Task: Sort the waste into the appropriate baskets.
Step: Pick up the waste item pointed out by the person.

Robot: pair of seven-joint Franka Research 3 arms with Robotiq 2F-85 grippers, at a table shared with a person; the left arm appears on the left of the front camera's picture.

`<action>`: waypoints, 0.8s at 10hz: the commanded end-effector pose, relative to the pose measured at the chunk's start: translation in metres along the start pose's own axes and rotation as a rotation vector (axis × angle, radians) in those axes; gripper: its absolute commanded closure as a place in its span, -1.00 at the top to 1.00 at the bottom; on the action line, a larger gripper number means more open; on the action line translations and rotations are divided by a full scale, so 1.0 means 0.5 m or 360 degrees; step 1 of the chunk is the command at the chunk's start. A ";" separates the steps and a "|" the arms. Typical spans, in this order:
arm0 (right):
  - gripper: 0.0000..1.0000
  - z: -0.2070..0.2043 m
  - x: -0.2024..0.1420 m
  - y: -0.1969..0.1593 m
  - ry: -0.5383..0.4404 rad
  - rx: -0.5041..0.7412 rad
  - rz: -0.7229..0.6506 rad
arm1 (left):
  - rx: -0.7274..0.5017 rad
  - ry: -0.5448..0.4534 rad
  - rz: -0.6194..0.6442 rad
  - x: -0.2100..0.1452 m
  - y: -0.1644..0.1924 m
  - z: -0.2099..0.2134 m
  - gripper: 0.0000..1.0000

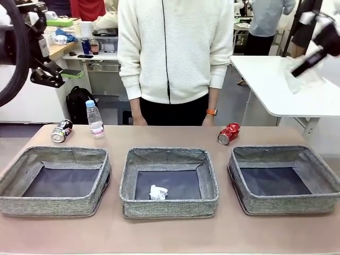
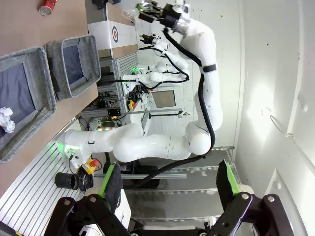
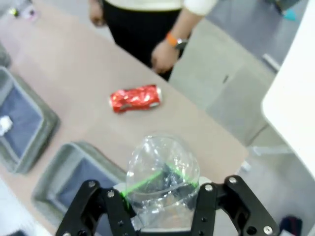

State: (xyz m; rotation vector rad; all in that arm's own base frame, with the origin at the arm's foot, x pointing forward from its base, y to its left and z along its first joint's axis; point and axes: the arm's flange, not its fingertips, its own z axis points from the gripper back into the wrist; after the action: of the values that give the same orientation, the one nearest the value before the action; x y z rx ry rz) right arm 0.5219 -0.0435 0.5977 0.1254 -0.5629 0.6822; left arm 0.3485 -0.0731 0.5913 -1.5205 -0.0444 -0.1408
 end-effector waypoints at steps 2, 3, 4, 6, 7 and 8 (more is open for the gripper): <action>-1.00 0.067 0.170 0.183 0.0452 0.0034 -0.0254 | 0.0008 0.0025 -0.0033 -0.003 0.002 0.005 1.00; -1.00 0.084 0.214 0.259 0.0460 0.0029 -0.0292 | 0.0008 0.0025 -0.0033 -0.003 0.002 0.005 1.00; -1.00 0.098 0.256 0.341 0.0424 0.0045 -0.0290 | 0.0008 0.0025 -0.0033 -0.003 0.002 0.005 1.00; -1.00 0.100 0.315 0.477 0.0236 -0.0017 -0.0312 | 0.0008 0.0025 -0.0033 -0.003 0.002 0.005 1.00; -1.00 0.099 0.318 0.521 0.0134 0.0084 -0.0258 | 0.0008 0.0025 -0.0033 -0.003 0.002 0.005 1.00; -1.00 0.095 0.306 0.507 0.0086 0.0232 -0.0079 | 0.0008 0.0025 -0.0033 -0.003 0.002 0.005 1.00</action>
State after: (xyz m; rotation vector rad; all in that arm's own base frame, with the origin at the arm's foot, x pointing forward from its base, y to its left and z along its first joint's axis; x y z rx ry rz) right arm 0.4289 0.2479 0.7179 0.1767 -0.4188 0.5793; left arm 0.3486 -0.0736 0.5911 -1.5191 -0.0437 -0.1410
